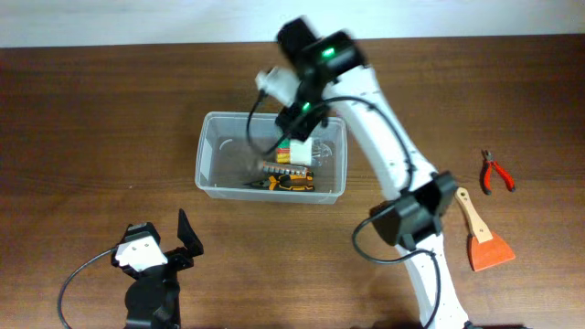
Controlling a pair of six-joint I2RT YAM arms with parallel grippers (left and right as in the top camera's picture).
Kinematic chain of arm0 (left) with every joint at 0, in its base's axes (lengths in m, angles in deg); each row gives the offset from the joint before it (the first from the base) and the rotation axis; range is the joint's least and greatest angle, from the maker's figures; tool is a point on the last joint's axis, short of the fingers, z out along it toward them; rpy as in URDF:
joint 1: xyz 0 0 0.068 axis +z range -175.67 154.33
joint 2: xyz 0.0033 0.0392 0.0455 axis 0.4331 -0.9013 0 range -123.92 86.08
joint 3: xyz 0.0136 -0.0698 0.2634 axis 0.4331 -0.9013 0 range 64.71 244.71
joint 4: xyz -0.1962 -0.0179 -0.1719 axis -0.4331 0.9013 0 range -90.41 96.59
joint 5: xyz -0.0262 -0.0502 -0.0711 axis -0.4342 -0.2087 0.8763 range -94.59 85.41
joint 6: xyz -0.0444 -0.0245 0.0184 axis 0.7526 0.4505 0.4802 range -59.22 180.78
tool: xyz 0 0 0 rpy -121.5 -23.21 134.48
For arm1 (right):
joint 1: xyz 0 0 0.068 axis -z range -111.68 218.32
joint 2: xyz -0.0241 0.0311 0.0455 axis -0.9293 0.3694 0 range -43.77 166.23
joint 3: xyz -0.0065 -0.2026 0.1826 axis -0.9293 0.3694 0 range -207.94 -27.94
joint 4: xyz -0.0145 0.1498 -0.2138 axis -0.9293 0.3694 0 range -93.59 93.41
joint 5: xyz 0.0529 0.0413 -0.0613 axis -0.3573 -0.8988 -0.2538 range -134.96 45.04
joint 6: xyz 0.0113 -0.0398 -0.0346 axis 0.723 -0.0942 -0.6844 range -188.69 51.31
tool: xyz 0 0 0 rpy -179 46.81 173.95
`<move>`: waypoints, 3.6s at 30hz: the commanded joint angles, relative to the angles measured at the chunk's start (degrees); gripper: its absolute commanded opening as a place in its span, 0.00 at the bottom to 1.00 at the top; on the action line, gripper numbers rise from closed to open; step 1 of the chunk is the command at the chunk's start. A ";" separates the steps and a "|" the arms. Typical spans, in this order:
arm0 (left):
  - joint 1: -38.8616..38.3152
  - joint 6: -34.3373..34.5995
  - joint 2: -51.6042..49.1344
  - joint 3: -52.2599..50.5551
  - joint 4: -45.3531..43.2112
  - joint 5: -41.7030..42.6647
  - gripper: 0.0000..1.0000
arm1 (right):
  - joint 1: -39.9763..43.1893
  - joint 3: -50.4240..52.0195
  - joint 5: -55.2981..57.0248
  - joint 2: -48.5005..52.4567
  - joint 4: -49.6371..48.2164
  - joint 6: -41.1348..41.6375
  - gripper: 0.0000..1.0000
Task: Pack container
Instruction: 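Lower the bit strip into the container and open the gripper, then move the right gripper right and lower onto the red-handled cutters, then grasp the red cutters and carry them over the container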
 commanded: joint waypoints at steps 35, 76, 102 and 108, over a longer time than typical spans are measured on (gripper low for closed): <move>-0.17 -0.50 0.37 -0.17 0.09 -0.20 0.99 | 52.15 1.75 10.80 -7.30 3.54 19.34 0.99; -0.17 -0.50 0.37 -0.17 0.09 -0.20 0.99 | 52.85 49.79 9.77 -7.30 -22.67 15.47 0.44; -0.17 -0.50 0.37 -0.17 0.09 -0.20 0.99 | 52.85 54.45 8.72 -7.30 -26.40 17.09 0.07; -0.17 -0.50 0.37 -0.17 0.09 -0.20 0.99 | 52.30 53.66 8.72 -7.43 -26.14 18.47 0.04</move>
